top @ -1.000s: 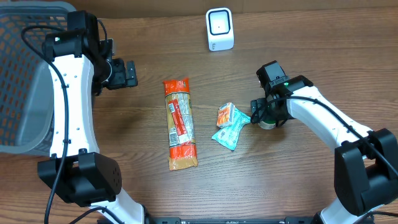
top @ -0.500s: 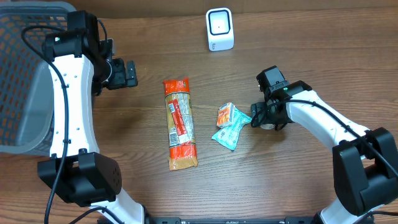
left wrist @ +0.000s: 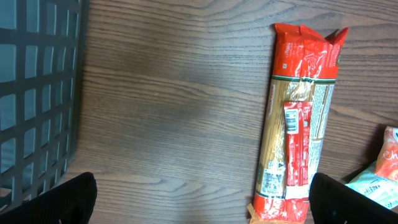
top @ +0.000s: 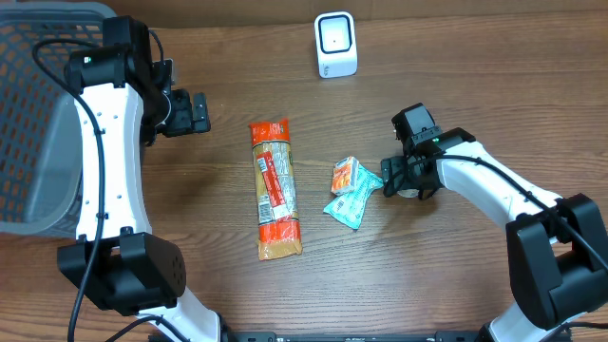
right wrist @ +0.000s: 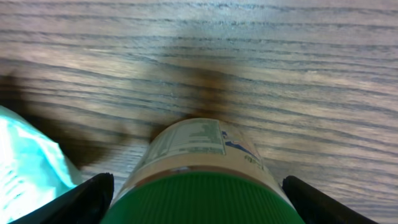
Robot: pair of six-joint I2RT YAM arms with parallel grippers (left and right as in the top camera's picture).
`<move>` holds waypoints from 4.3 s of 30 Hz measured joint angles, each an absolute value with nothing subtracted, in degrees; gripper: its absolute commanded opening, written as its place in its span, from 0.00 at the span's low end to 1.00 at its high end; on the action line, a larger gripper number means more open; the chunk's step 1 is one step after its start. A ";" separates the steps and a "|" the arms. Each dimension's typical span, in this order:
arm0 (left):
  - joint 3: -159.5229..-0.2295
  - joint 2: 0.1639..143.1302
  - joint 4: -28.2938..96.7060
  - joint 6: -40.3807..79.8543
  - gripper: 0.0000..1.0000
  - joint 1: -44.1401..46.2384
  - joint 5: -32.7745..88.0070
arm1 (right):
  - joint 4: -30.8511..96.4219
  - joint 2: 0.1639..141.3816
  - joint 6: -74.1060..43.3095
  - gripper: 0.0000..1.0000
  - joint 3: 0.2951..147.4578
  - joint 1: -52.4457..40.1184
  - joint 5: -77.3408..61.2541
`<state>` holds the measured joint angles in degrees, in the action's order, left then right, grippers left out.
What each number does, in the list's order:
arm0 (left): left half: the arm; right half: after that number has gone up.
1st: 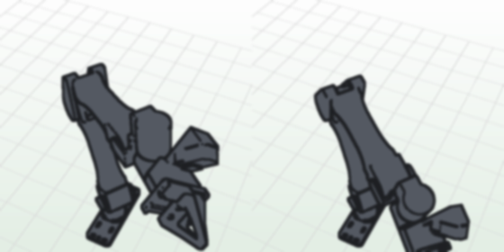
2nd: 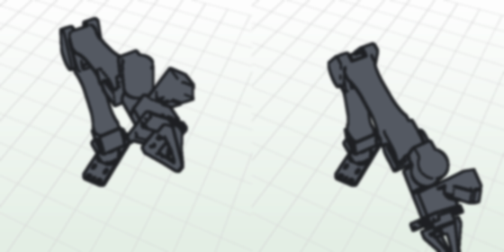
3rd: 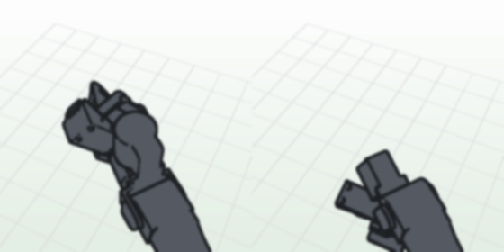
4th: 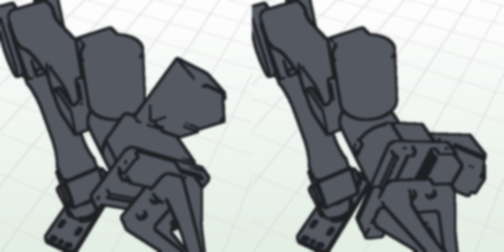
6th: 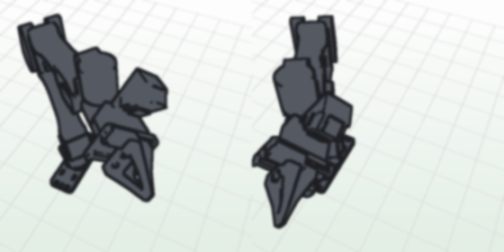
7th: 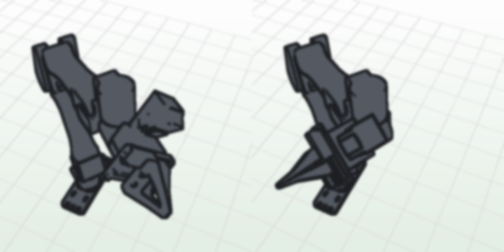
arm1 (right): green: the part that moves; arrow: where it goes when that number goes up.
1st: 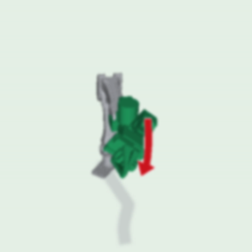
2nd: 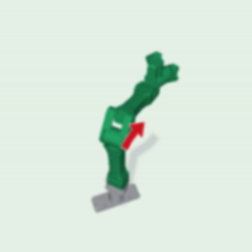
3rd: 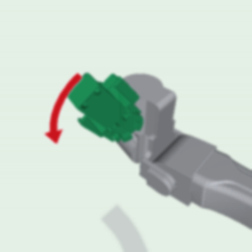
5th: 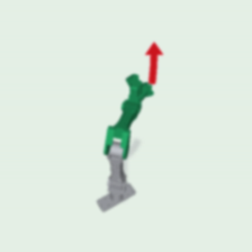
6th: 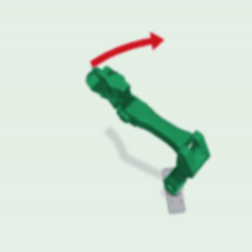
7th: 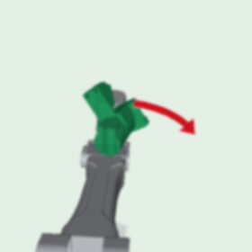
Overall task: Scan the item barcode
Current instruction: 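Hold the jar in the right gripper above the table, then lift the jar and carry it to the white scanner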
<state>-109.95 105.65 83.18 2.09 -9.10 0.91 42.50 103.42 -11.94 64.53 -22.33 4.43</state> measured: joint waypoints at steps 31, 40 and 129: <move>-109.95 105.65 83.18 2.09 1.00 -9.10 0.91 | 43.29 103.42 -11.75 0.85 66.96 -22.33 5.37; -109.95 105.65 83.18 2.11 1.00 -9.10 0.91 | 40.86 103.42 -11.70 0.75 65.80 -22.33 5.50; -109.95 105.65 83.18 2.11 1.00 -9.10 0.91 | 51.31 103.48 -11.62 0.09 71.59 -22.33 5.78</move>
